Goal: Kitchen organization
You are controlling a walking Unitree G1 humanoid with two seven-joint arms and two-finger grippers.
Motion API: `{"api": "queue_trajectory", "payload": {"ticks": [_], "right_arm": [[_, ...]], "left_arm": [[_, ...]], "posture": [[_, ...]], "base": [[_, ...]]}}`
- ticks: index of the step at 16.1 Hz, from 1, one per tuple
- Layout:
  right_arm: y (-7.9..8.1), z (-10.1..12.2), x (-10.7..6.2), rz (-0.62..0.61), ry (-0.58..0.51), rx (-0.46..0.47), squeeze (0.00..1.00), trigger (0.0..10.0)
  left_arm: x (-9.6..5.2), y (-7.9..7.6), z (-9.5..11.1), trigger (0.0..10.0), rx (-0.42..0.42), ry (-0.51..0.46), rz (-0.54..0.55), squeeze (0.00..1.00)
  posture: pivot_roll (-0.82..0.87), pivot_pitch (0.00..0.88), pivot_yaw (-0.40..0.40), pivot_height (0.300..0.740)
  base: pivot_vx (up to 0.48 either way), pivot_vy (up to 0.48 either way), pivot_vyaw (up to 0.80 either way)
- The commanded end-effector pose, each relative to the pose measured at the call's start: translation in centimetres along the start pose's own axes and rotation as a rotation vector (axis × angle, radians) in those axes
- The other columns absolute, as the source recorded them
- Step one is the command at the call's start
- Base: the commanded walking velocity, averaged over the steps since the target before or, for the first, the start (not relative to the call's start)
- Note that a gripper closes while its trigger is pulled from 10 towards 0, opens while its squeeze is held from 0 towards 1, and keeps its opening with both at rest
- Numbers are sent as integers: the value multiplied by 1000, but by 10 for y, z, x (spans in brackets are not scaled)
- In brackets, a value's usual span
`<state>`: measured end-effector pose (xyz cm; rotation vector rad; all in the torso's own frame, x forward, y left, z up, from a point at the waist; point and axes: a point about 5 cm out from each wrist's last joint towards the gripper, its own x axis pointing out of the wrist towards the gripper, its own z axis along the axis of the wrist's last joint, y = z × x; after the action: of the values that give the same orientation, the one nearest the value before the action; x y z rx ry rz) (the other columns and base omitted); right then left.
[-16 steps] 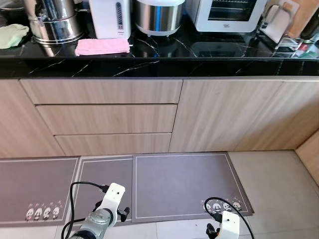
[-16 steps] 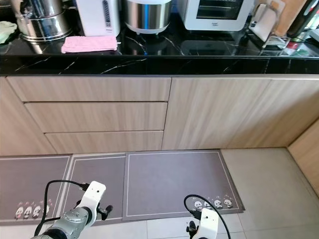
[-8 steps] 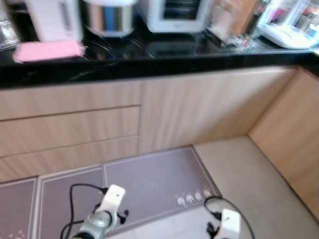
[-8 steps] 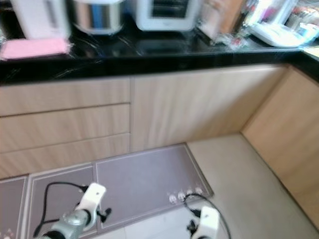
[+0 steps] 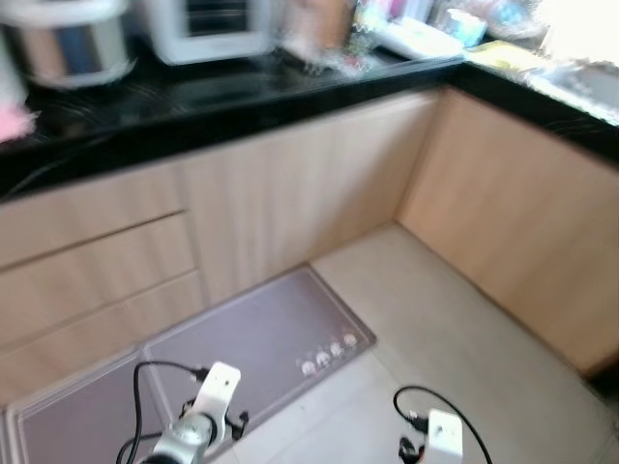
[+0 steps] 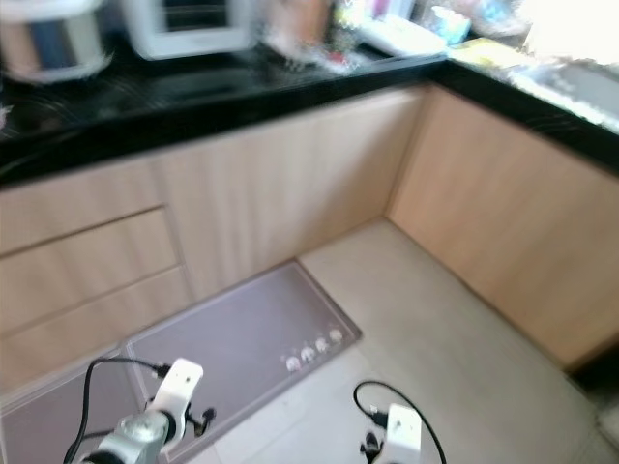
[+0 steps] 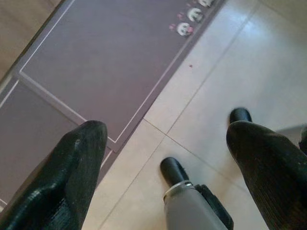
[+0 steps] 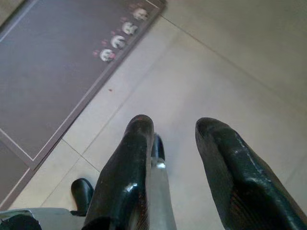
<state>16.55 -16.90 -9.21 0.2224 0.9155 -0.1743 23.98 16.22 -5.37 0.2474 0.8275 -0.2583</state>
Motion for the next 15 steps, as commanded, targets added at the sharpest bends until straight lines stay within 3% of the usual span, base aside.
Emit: {"api": "queue_trajectory", "payload": {"ticks": [1, 7, 9, 15], "right_arm": [[-6, 1, 0, -17, 4, 0, 0, 10000], [-7, 1, 0, -12, 1, -7, 0, 10000], [-6, 1, 0, -10, -7, 5, 0, 10000], [-6, 2, 0, -2, -8, -2, 0, 10000]], "left_arm": [[1, -7, -1, 10000, -18, 2, -23, 0], [1, -9, -1, 10000, -42, 8, -27, 0], [1, -8, -1, 10000, -40, 8, -26, 0], [1, -9, -1, 10000, -40, 17, -37, 0]], "posture": [[199, 74, -85, 740], [202, 71, -88, 740], [202, 71, -85, 740], [195, 75, -83, 740]], "base": [[0, 0, -731], [0, 0, -730], [0, 0, 0], [352, 0, 0]]}}
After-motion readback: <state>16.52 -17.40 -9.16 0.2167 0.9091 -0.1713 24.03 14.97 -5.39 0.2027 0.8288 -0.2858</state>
